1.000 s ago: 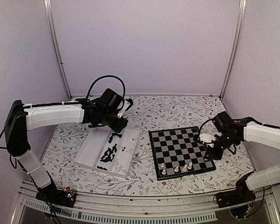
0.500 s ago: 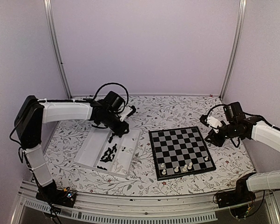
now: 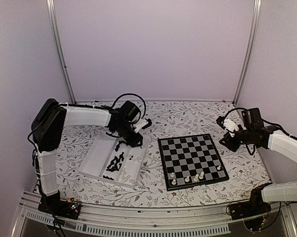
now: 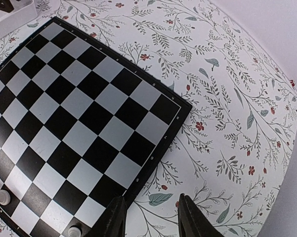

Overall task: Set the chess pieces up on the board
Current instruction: Pick up the chess piece from the storage box.

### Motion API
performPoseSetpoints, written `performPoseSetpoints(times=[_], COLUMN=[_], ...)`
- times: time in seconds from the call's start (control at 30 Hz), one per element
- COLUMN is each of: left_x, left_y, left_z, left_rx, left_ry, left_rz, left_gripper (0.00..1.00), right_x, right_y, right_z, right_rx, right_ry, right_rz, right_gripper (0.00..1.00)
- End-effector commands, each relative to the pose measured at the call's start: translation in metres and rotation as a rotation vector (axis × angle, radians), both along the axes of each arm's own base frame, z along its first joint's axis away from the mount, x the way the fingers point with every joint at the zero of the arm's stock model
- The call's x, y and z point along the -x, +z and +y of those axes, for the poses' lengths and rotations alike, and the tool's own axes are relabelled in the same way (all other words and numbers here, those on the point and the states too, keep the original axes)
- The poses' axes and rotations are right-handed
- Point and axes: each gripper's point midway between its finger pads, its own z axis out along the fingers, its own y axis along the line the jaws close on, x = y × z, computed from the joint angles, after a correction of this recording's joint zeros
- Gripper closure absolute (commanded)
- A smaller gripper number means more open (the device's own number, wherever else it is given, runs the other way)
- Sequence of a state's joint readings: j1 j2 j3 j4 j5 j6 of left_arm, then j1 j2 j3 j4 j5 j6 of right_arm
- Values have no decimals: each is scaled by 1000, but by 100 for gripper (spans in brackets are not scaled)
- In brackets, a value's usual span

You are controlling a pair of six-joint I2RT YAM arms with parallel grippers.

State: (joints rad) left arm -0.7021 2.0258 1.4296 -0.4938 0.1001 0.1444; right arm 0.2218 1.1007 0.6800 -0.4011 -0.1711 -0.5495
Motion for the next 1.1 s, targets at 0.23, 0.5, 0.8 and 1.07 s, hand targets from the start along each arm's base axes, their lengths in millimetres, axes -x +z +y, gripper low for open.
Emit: performPoseSetpoints(times=[0.23, 0.5, 0.8, 1.07], left_x=[7, 13, 15, 2], left_y=[-24, -34, -40, -57], left_z=[-9, -15, -21, -1], left_rx=[-28, -23, -13, -167], left_ry=[-48, -73, -67, 35], left_rz=[59, 92, 120, 128], left_gripper=[64, 64, 61, 77], right_x=[-2, -2, -1, 0], right_y=[1, 0, -3, -5], right_z=[3, 3, 4, 4], right_rx=[-23, -23, -25, -26], right_ry=[4, 6, 10, 9], right_rz=[-14, -9, 3, 9], right_gripper=[61, 61, 61, 62])
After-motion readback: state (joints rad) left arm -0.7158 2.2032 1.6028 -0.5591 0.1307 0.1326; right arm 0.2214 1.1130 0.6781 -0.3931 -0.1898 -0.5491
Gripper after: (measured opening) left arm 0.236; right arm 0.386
